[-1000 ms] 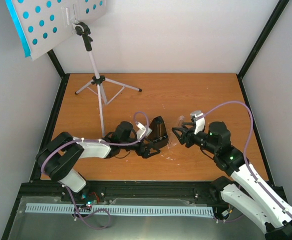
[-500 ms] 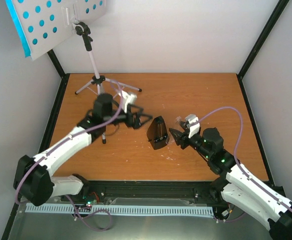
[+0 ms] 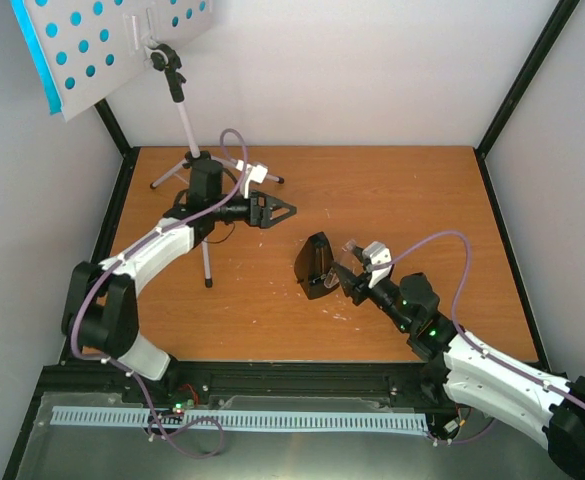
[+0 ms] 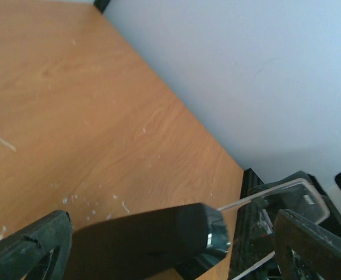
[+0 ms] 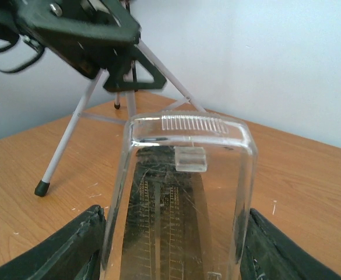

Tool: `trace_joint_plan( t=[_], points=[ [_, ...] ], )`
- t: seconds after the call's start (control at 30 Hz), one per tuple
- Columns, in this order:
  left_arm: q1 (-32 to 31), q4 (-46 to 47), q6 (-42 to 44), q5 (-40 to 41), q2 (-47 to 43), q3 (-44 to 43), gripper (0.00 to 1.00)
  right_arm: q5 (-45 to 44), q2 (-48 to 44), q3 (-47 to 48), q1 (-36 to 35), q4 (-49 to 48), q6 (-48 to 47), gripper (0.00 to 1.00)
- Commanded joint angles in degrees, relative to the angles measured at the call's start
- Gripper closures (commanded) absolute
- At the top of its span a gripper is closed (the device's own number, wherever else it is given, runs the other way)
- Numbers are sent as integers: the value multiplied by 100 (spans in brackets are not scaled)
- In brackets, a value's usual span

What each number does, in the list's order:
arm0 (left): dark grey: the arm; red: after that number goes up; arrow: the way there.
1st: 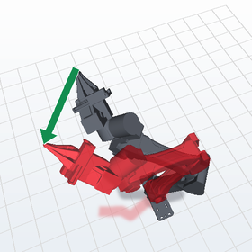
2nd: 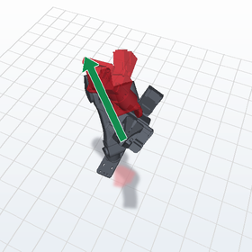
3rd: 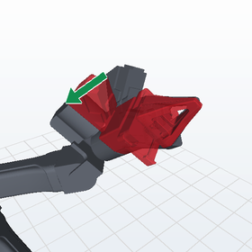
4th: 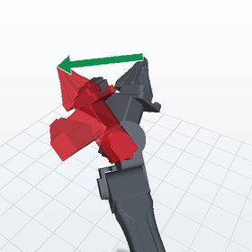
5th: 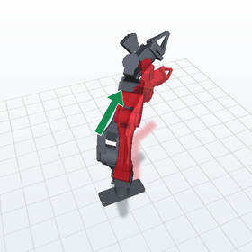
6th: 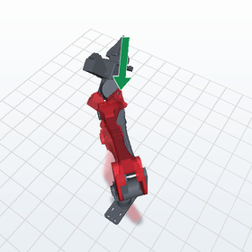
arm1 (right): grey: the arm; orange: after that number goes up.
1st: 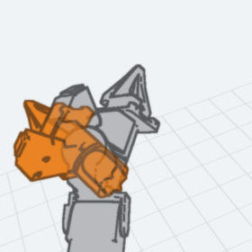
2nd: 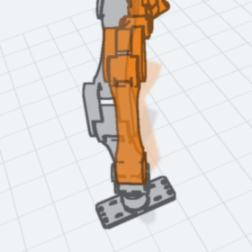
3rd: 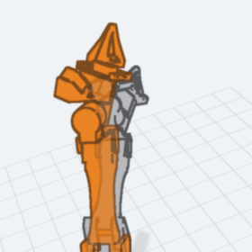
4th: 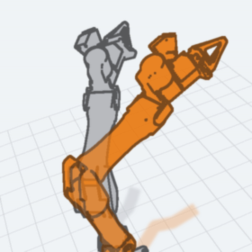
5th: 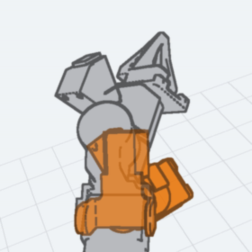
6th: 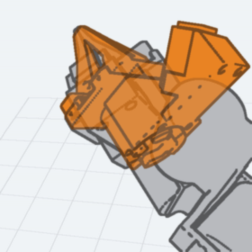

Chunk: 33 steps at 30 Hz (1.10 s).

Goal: Pack up the instrument practice props

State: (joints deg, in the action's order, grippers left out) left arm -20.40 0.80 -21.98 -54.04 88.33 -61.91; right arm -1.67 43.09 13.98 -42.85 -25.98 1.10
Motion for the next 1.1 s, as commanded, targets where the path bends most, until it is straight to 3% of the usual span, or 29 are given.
trace_joint_plan(
  t=[0.0,0.17,0.27,0.37,0.57,0.83,1.07],
  points=[
    [-352,-40,11,-264,267,-348,8,-294,282,-274,-156,-1114,-104,48],
    [-697,-774,514,-174,810,-809,18,-318,658,-256,-240,-1378,-110,48],
    [-695,-842,575,-142,963,-829,29,-352,607,-258,-259,-1394,-50,48],
    [-725,-806,512,-342,1087,-885,33,-423,639,-310,-264,-1477,-77,48],
    [-778,-798,490,-374,1141,-858,38,-486,770,-345,-268,-1573,-132,48],
    [-834,-762,510,-531,1153,-843,34,-518,893,-339,-276,-1584,-147,48],
    [-851,-743,516,-546,1184,-788,41,-743,1158,-337,-467,-1897,-282,48]
  ],
)
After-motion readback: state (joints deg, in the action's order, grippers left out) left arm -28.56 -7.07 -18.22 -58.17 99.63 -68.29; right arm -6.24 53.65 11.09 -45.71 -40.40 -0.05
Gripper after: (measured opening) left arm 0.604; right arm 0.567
